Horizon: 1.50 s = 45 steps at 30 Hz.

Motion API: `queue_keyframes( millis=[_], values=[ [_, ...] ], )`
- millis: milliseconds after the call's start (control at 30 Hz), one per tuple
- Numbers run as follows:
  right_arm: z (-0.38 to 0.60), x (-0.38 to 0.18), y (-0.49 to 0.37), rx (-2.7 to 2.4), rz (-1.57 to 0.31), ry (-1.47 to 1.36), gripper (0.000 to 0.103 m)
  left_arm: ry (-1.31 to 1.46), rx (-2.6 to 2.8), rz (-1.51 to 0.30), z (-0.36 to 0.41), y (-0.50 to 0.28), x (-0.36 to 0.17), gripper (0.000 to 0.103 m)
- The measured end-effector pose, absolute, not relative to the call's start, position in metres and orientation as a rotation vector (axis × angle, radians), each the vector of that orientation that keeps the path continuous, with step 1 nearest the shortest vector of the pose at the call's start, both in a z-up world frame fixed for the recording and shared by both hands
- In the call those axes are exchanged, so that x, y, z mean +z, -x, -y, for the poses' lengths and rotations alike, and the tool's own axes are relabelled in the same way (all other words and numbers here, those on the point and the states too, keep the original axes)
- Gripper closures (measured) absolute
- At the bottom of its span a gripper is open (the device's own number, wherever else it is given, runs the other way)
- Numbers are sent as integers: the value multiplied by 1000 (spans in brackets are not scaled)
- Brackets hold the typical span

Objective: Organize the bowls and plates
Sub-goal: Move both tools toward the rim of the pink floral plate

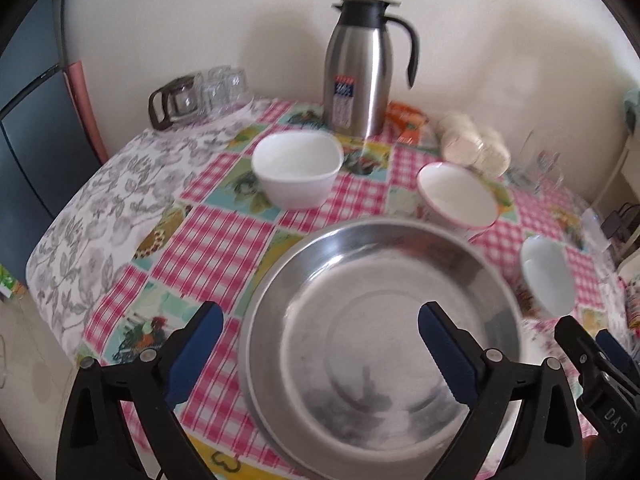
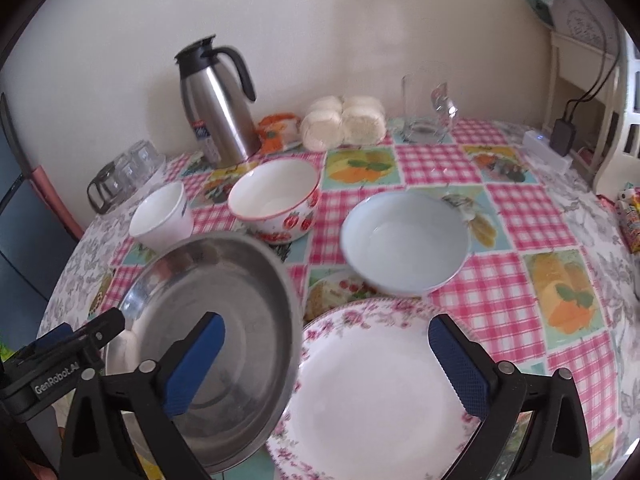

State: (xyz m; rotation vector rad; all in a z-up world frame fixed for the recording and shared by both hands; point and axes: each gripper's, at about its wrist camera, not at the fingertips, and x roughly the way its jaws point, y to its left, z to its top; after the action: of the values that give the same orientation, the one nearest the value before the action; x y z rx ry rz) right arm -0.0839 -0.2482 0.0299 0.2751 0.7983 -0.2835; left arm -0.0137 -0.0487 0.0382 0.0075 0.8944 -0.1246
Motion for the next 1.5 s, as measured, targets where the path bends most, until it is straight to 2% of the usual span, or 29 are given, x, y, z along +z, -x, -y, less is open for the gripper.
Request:
queue_keyframes(
  millis=[467, 800, 933, 1300, 1500],
  values=[
    [314, 47, 130, -311, -650, -463, 0, 133, -379, -742, 83, 45, 74, 5],
    [358, 50, 173, -433, -606, -533, 0, 16, -551, -747, 140, 95, 81, 5],
    [372, 44, 185, -440, -592, -610, 0, -14, -623, -804, 159, 109, 72, 5],
    [379, -3, 171, -440, -818, -628, 0, 96, -592, -1143, 166, 109, 18, 5],
    [380, -22, 166, -404, -882, -676, 6, 98, -547, -1192, 164, 115, 5, 6]
  ],
)
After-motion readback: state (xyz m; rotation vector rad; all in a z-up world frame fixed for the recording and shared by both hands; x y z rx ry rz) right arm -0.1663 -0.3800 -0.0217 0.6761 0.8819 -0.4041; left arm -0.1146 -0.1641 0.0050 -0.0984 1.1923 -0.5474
